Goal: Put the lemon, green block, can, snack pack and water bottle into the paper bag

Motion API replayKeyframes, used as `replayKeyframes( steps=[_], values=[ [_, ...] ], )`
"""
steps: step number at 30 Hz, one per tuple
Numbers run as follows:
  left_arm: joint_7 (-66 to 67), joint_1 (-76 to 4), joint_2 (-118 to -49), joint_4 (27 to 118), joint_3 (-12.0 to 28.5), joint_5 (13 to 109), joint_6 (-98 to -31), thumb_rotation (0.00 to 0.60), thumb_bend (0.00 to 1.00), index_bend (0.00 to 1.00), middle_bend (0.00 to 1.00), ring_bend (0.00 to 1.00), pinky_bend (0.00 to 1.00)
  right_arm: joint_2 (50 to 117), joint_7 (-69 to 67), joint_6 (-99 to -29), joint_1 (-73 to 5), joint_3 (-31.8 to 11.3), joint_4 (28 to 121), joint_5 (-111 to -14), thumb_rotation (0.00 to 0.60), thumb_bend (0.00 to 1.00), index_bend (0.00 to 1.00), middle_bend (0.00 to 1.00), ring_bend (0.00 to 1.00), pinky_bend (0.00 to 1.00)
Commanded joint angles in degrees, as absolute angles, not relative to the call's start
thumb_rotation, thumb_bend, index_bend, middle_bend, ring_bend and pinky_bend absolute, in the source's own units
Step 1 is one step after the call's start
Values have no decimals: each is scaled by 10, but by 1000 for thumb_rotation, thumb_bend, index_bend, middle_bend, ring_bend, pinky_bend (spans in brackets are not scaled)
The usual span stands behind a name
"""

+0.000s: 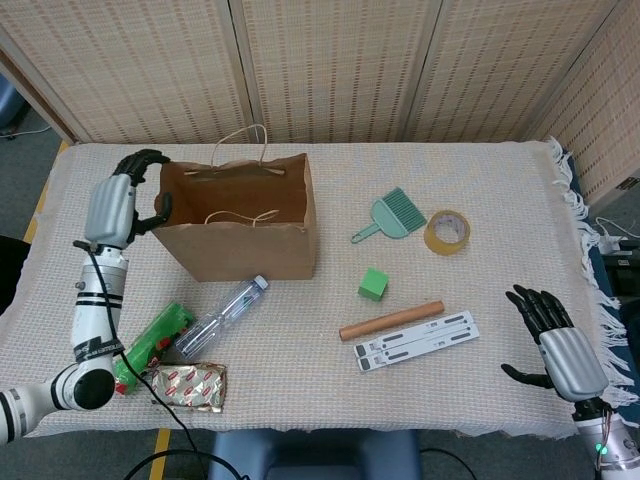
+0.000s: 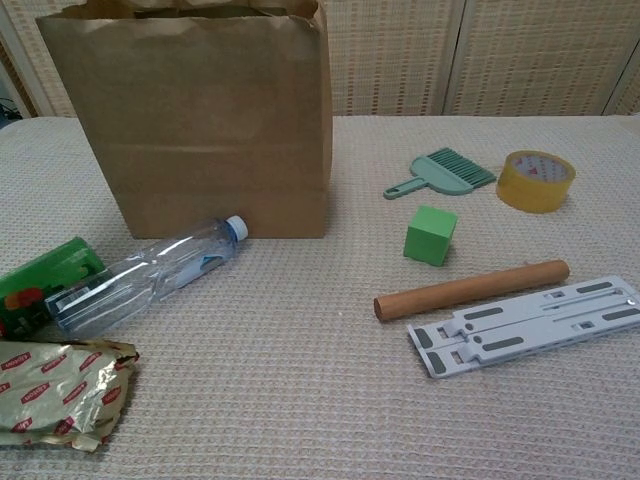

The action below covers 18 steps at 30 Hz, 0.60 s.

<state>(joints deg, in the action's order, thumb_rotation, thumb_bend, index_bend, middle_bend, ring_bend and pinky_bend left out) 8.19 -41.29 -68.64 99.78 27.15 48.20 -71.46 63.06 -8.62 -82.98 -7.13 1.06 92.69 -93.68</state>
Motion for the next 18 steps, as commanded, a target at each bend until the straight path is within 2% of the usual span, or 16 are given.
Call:
replayKeyframes(
  steps=[1, 3, 6, 7, 10, 14, 17, 18],
  values=[
    [37, -356, -640, 1022, 269, 497, -741, 600, 533, 383, 349, 309, 481, 631, -85, -829, -71, 11, 927, -937, 600, 0, 0, 0, 0, 0],
    [17, -328, -622, 1022, 259, 506, -749, 600, 546, 443, 419, 379, 541, 631, -85, -829, -71, 11, 927, -936, 600, 0, 0, 0, 0, 0],
    [2, -309, -610, 1018, 248, 516, -750, 600, 555, 480, 490, 459, 595, 632, -85, -829, -71, 11, 928, -936, 600, 0, 0, 0, 0, 0],
    [-10, -277, -594, 1007, 218, 525, -743, 600, 557, 489, 515, 489, 612, 632, -84, -828, -71, 10, 927, -935, 600, 0, 0, 0, 0, 0],
    [-58, -238, -571, 978, 165, 598, -719, 600, 559, 494, 534, 511, 618, 634, -82, -828, -71, 10, 927, -935, 600, 0, 0, 0, 0, 0],
    [-84, -211, -567, 865, 69, 781, -715, 600, 535, 450, 474, 450, 579, 636, -77, -827, -72, 9, 925, -934, 600, 0, 0, 0, 0, 0],
    [-76, -212, -581, 751, 7, 924, -744, 600, 476, 313, 317, 301, 445, 639, -73, -828, -72, 8, 923, -933, 600, 0, 0, 0, 0, 0],
    [-70, -216, -586, 717, -9, 965, -755, 600, 444, 227, 230, 210, 358, 639, -72, -828, -72, 7, 923, -933, 600, 0, 0, 0, 0, 0]
  ],
)
